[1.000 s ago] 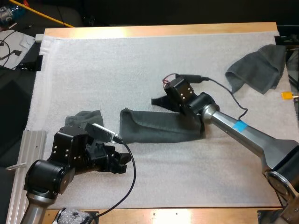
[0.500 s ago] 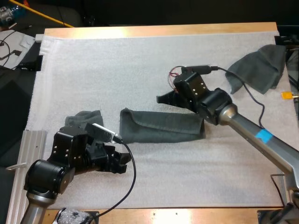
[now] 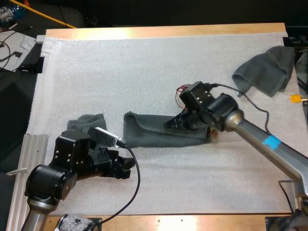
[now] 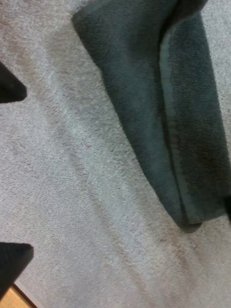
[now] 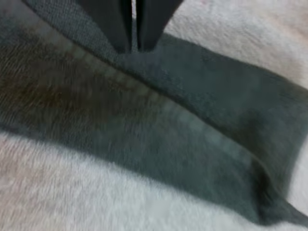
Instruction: Pick towel from pile, fold and stack
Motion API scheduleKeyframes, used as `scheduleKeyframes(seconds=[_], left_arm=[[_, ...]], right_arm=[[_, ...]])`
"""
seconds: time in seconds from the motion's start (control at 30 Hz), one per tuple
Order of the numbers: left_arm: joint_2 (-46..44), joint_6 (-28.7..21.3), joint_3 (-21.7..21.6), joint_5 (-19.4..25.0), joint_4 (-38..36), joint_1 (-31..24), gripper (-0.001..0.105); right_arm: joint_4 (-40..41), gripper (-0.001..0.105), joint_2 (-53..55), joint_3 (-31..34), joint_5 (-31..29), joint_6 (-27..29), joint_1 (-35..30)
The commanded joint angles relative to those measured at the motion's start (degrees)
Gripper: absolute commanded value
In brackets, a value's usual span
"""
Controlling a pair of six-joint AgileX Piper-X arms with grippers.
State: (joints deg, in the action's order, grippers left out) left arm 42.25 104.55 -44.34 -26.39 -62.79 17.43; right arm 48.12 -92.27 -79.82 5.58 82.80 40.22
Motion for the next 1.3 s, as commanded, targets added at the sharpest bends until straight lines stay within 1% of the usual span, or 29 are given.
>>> scheduleKeyframes(seconds=[0.0,0.3,0.6,0.77,0.9,1.1,1.17,1.27], left_arm=[[-0.4,0.2,-0.2,-0.1,0.0,0.2,0.058],[-0.4,0.2,-0.2,0.0,0.0,0.2,0.058],[0.0,0.3,-0.2,-0.3,0.0,0.1,0.058],[0.0,0.3,-0.2,-0.4,0.0,0.1,0.058],[-0.1,0.2,-0.2,-0.4,-0.1,0.2,0.058],[-0.3,0.2,-0.2,-0.5,-0.3,0.1,0.058],[-0.3,0.2,-0.2,-0.5,-0.4,0.2,0.058],[-0.2,0.1,-0.1,-0.5,-0.3,0.2,0.058]], right_arm=[[0.3,0.0,-4.7,-0.1,1.9,1.0,0.4],[-1.3,0.001,-12.3,0.0,1.5,0.7,0.2],[-3.2,0.001,-15.1,-0.3,0.8,0.0,0.3],[-6.2,0.0,-16.9,-0.6,-0.1,-1.7,0.2],[-11.1,0.001,-17.9,-1.1,-3.6,-4.3,0.2],[-21.3,0.0,-18.1,-2.2,-11.6,-8.6,-0.3],[-23.6,0.0,-17.9,-3.0,-13.9,-8.9,-0.8],[-24.6,0.0,-17.1,-4.3,-15.6,-7.9,-1.5]])
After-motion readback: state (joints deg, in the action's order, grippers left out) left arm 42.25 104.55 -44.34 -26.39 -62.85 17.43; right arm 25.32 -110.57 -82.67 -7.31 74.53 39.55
